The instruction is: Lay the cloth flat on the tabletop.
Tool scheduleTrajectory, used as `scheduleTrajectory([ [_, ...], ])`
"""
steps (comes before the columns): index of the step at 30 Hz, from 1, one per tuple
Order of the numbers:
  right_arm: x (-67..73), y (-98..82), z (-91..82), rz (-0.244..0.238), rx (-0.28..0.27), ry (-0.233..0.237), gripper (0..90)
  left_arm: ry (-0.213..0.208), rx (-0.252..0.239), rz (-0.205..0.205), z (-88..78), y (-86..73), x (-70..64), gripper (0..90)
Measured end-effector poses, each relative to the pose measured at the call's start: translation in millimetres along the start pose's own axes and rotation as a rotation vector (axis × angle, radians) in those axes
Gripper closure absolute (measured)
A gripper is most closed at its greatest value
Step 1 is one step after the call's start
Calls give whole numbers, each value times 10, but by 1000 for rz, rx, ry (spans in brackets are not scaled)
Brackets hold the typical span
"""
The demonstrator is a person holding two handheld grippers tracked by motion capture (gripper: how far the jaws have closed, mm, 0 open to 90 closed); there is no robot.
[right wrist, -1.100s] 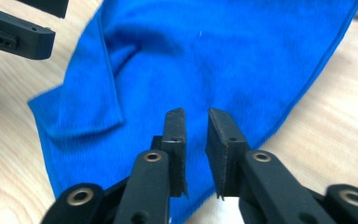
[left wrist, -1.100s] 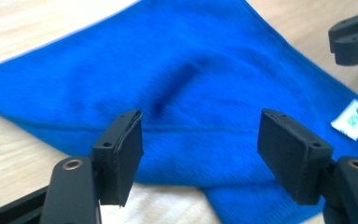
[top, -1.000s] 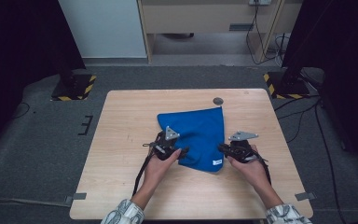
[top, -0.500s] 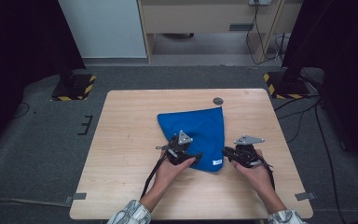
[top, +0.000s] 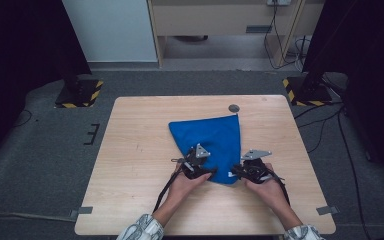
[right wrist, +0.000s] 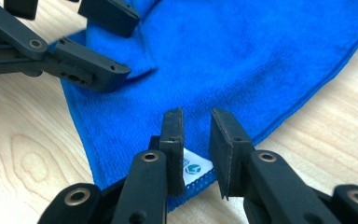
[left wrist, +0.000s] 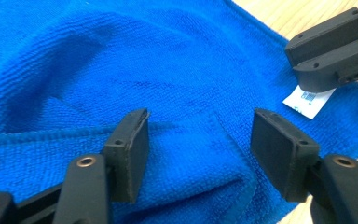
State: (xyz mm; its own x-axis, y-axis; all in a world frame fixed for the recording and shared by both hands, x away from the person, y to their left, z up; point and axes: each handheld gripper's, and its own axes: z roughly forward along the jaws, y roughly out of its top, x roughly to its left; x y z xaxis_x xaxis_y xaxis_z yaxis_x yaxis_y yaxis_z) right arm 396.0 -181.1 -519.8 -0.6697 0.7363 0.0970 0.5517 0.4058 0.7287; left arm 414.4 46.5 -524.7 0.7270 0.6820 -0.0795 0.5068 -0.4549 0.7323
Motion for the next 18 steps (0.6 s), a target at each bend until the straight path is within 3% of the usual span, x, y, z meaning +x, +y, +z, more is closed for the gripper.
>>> scheduleTrajectory([
  [4, 4, -20, 29, -4, 17, 0, 740, 45, 1, 13, 19, -16, 4, 452],
  [11, 6, -37, 60, -19, 43, -2, 737, 54, -27, -12, -68, -38, 132, 723],
  [18, 0, -35, 63, -27, 44, -1, 745, 73, -75, -65, -285, -34, 323, 780],
])
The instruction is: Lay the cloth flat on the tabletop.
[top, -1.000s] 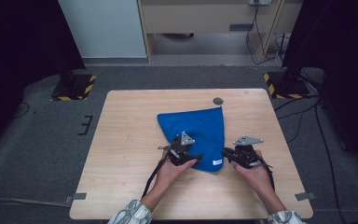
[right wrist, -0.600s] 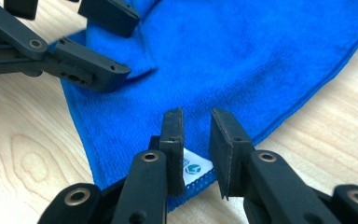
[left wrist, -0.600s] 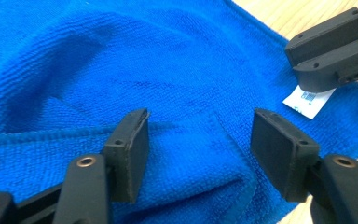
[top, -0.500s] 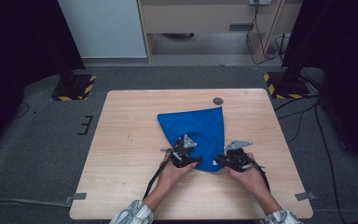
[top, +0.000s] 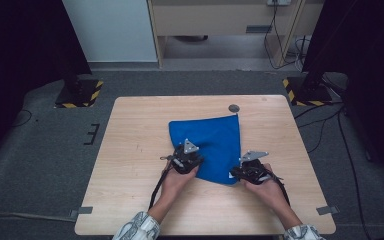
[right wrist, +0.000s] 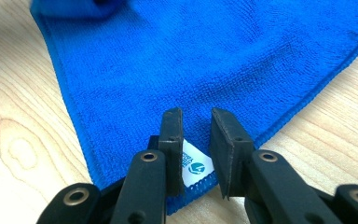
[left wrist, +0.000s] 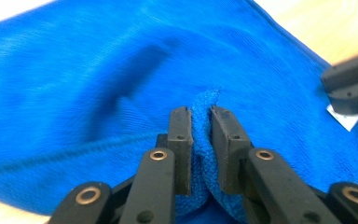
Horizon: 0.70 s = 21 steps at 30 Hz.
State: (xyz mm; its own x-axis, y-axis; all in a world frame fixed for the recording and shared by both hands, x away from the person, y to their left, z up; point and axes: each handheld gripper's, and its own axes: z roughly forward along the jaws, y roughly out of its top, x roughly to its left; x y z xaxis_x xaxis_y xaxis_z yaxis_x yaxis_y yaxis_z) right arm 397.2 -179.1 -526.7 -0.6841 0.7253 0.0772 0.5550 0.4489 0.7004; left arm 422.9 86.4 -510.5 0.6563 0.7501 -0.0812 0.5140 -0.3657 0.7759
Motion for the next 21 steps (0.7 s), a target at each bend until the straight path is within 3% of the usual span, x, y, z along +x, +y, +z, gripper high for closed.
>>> scheduleTrajectory([
  [4, 1, 1, 2, -8, -1, -1, 746, 32, -20, -13, -201, -22, 145, 782],
  [14, -5, 12, 5, -14, 6, -4, 755, 67, -9, 11, -571, -297, 217, 765],
  [21, 2, 6, 3, -18, 4, -8, 754, 87, 29, 13, -615, -457, 263, 670],
])
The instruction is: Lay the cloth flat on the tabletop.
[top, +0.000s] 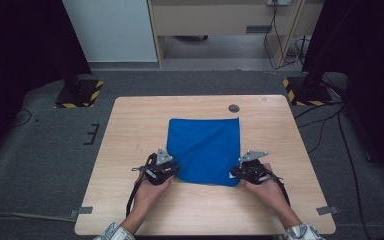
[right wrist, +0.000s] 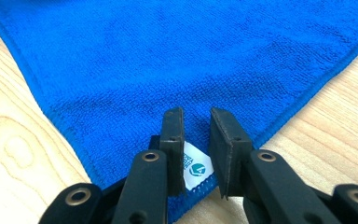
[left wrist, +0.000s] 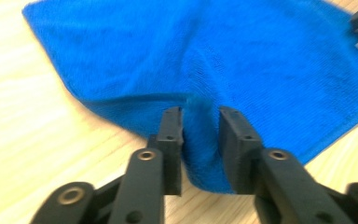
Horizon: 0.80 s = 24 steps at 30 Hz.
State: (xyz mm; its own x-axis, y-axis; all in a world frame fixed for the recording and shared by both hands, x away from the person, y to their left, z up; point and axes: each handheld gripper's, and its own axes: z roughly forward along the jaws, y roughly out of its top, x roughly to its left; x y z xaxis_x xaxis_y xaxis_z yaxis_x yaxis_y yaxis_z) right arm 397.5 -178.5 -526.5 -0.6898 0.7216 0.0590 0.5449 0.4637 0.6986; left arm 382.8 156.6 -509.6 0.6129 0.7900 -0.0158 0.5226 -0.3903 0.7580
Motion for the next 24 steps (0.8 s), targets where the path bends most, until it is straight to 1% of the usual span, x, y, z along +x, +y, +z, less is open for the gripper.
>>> scheduleTrajectory([
  [2, -2, 0, 1, -4, -1, 0, 754, 5, -1, -12, 1, -7, 20, 612],
  [4, 1, -1, 1, -4, -2, -1, 754, 4, -6, -19, -19, -7, 36, 578],
  [6, 1, -3, -1, -6, -2, -1, 754, 4, -8, -18, -45, -11, 52, 567],
  [8, -1, -4, -3, -2, -1, 1, 754, 8, -18, -29, -67, -16, 80, 557],
  [10, -1, -4, -4, -5, 0, 1, 754, 8, -17, -33, -86, -25, 96, 562],
  [12, -1, -5, -9, -9, 3, 1, 754, 5, -7, -28, -110, -45, 109, 588],
  [14, -5, -7, -9, -10, 2, 1, 754, -2, 9, -21, -137, -82, 128, 651],
  [16, -7, -8, -12, -9, 4, 3, 754, -6, 19, -21, -160, -112, 150, 685],
  [18, -6, -12, -17, -8, 4, 1, 754, -10, 18, -27, -197, -125, 182, 708],
  [19, -6, -15, -20, -8, 5, 0, 755, -15, 16, -29, -221, -129, 192, 734],
  [20, -12, -20, -24, -13, 3, -2, 754, -19, 18, -32, -236, -136, 192, 749],
  [22, -20, -27, -34, -13, 5, 0, 755, -23, 22, -28, -250, -156, 183, 749],
  [24, -30, -42, -52, -16, 7, -6, 754, -33, 37, -15, -248, -174, 167, 778],
])
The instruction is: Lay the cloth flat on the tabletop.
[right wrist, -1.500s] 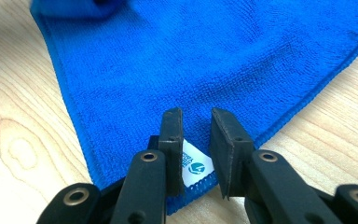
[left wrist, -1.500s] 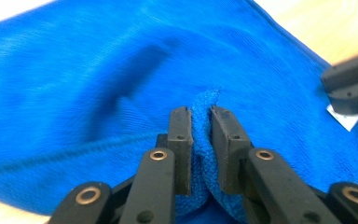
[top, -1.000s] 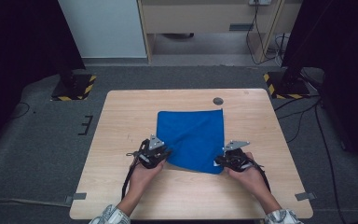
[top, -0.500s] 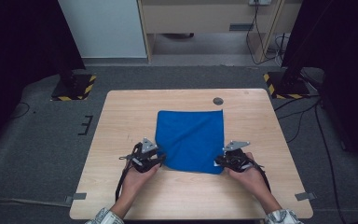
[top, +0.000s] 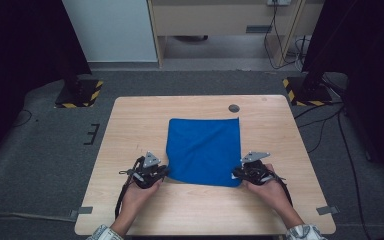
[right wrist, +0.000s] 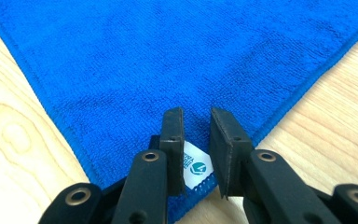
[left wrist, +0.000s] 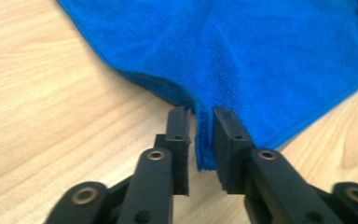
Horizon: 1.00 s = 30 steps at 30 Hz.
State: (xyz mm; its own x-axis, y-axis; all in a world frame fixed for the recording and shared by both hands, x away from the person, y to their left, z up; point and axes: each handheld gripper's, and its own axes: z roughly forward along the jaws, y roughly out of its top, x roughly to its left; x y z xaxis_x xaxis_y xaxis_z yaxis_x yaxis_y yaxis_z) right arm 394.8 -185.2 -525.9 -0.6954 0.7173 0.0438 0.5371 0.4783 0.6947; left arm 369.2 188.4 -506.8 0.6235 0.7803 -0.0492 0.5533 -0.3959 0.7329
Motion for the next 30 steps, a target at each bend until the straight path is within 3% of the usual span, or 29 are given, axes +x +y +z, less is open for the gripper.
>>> scheduleTrajectory([
  [8, -49, -70, -80, 12, 6, -6, 754, -21, 38, 29, 27, -18, -99, 819],
  [21, -65, -139, -188, 9, 37, -23, 754, -44, 69, 33, -27, -88, -274, 825],
  [25, -71, -141, -198, 13, 42, -21, 750, -20, 56, 26, -38, -87, -276, 762],
  [28, -77, -142, -201, 11, 43, -23, 723, 8, 42, 9, -48, -93, -251, 579],
  [30, -86, -145, -201, 12, 41, -23, 721, 21, 34, 9, -63, -96, -239, 541],
])
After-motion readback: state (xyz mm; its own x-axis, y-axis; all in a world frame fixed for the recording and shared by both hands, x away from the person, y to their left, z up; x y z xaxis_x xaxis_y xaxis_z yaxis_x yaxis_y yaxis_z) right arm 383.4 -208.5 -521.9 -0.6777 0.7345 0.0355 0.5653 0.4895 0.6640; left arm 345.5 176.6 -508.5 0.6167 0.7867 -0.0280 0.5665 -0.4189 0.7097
